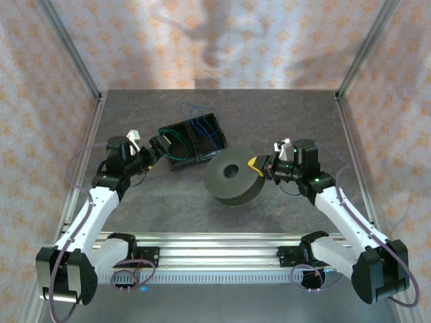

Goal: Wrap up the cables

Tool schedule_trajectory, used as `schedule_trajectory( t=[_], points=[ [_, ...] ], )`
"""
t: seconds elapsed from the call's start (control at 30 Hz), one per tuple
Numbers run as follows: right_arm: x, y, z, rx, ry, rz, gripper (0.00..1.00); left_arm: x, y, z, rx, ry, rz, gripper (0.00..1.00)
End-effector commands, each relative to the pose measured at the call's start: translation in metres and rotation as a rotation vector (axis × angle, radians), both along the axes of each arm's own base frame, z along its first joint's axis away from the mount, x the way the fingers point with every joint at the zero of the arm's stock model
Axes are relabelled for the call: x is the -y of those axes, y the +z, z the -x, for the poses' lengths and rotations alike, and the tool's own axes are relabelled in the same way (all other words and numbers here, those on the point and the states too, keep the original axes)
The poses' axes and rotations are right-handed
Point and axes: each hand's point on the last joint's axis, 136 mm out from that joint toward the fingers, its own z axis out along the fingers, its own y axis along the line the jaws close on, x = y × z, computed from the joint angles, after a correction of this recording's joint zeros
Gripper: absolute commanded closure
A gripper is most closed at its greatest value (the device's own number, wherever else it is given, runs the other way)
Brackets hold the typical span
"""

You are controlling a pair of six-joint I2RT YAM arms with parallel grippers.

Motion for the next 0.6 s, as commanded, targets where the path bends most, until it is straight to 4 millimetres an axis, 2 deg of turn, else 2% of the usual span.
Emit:
schedule_trajectory(
  t=[0.0,0.13,0.23,0.4,0.57],
  points=[
    [0.0,0.007,0.002,0.086,-0.018,0.093,1.0,-0.029,-0.007,-0.001,-0.08,0.056,-0.129,0.03],
    [-0.001,0.002,0.009,0.162,-0.014,0.202,1.0,-0.035,-0.013,-0.02,-0.141,0.032,-0.144,0.07],
    [-0.002,0.001,0.013,0.184,-0.01,0.226,1.0,-0.03,-0.025,-0.037,-0.196,-0.007,-0.128,0.14],
    [-0.003,-0.004,0.017,0.173,0.002,0.238,1.0,-0.026,-0.046,-0.061,-0.255,-0.035,-0.1,0.37],
    [-0.002,-0.008,0.019,0.162,0.004,0.251,1.0,-0.026,-0.061,-0.078,-0.289,-0.047,-0.097,0.57]
  ],
)
